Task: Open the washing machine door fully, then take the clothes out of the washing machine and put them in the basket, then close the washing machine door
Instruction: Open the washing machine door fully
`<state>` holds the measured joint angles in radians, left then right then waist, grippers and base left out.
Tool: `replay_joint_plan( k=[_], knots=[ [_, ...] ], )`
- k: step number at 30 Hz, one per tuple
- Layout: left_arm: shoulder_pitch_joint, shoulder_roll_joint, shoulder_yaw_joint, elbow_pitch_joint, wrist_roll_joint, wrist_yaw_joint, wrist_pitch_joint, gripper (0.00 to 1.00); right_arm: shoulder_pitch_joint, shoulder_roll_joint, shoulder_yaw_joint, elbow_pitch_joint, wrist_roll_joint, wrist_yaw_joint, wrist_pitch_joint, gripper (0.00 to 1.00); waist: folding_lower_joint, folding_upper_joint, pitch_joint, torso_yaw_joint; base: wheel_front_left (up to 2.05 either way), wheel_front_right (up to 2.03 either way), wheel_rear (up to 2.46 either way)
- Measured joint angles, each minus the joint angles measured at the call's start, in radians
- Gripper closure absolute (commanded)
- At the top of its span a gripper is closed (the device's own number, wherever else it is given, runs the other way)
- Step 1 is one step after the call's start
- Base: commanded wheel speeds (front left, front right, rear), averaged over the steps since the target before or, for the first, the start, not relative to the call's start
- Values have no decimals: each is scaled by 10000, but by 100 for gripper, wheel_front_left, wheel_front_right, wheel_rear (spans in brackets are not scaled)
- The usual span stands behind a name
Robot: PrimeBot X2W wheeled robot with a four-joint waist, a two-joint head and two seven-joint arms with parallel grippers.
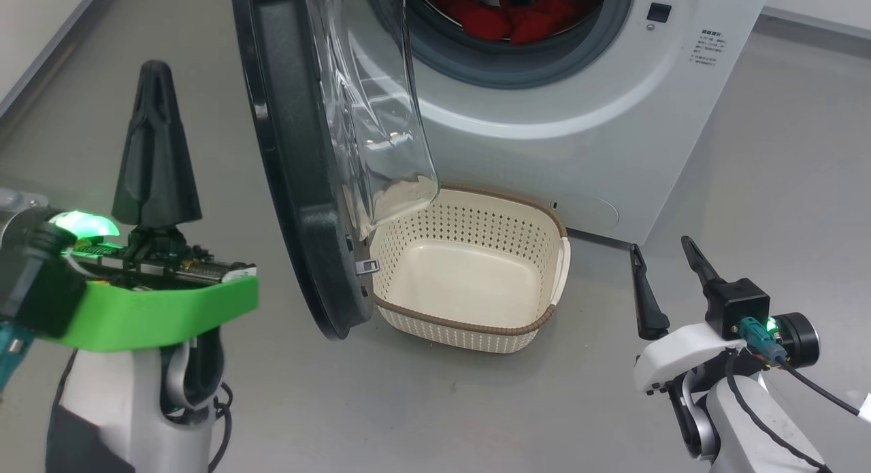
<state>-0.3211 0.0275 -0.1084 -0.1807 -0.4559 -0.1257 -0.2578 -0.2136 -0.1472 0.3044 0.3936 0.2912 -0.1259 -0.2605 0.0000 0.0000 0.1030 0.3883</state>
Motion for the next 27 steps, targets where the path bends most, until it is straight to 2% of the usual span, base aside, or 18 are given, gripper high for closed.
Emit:
replay_joint_plan(
  k=[8,12,16,20,27],
  knots=[
    [-104,35,-2355,-1055,343,0,-2,100,132,134,-130,4,-127,0,0,0,0,0,80,71,0,0,0],
    [161,313,-3952,-656,351,0,0,100,135,199,-123,15,-293,2,0,0,0,0,109,77,0,0,0],
    [608,510,-4832,-157,351,0,0,100,137,270,-111,33,-378,4,0,0,0,0,134,4,0,0,0],
    [859,623,-5352,416,345,0,2,100,145,268,-136,73,-403,10,0,0,0,0,155,-28,0,0,0],
    [1316,803,-5070,1624,345,0,10,100,162,282,-176,157,-485,13,0,0,0,0,202,-128,0,0,0]
  ],
)
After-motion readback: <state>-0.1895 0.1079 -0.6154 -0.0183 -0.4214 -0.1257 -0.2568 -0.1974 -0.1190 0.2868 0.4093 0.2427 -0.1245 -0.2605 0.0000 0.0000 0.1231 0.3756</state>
